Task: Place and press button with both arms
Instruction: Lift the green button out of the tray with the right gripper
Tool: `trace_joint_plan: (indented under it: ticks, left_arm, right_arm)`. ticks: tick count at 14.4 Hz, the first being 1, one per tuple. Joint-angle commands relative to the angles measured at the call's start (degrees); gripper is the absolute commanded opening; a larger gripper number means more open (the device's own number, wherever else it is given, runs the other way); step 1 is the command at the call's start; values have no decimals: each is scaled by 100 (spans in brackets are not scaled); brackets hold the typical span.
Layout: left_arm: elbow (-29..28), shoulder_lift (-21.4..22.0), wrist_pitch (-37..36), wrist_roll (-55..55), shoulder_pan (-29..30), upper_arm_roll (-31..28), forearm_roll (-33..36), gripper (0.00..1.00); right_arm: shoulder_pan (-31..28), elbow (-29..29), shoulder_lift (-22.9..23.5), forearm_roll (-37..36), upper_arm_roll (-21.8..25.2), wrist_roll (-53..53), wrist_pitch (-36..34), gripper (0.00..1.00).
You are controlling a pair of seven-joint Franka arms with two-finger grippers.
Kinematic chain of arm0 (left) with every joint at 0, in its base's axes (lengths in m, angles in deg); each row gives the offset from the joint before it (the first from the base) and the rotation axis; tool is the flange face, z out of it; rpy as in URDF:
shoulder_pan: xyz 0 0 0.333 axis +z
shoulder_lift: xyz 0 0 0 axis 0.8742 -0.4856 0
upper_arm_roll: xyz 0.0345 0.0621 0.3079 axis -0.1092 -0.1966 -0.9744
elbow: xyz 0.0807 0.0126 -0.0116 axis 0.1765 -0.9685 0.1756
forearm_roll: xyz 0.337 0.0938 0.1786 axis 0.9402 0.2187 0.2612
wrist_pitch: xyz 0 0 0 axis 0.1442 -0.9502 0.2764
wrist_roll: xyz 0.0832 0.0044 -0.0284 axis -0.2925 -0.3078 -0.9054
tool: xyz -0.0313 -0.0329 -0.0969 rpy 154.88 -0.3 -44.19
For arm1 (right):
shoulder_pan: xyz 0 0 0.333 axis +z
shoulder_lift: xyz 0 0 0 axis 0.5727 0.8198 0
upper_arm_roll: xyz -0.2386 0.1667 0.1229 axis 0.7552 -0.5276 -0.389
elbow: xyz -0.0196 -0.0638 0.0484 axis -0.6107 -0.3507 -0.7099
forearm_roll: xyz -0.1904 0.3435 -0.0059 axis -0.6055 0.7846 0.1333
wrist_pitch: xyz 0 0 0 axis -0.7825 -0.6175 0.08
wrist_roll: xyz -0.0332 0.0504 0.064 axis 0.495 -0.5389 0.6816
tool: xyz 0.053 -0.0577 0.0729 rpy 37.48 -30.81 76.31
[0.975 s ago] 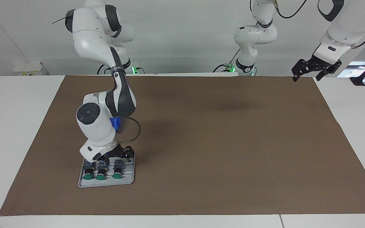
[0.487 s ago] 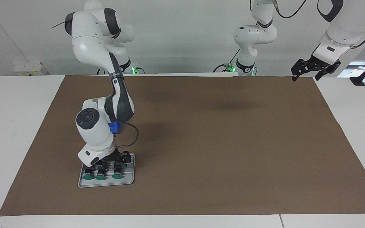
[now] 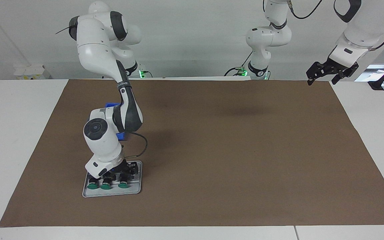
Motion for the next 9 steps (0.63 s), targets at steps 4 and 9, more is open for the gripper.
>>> trace_joint_plan:
  ticks: [4, 9]
  left_arm:
    - [-140, 135, 22, 6, -12, -6, 83, 100]
    - [-140, 126, 92, -3, -12, -15, 83, 100]
  right_arm:
    - [-51, 36, -44, -58, -59, -105, -231, 0]
    - [71, 319, -631, 13, -68, 18, -1426, 0]
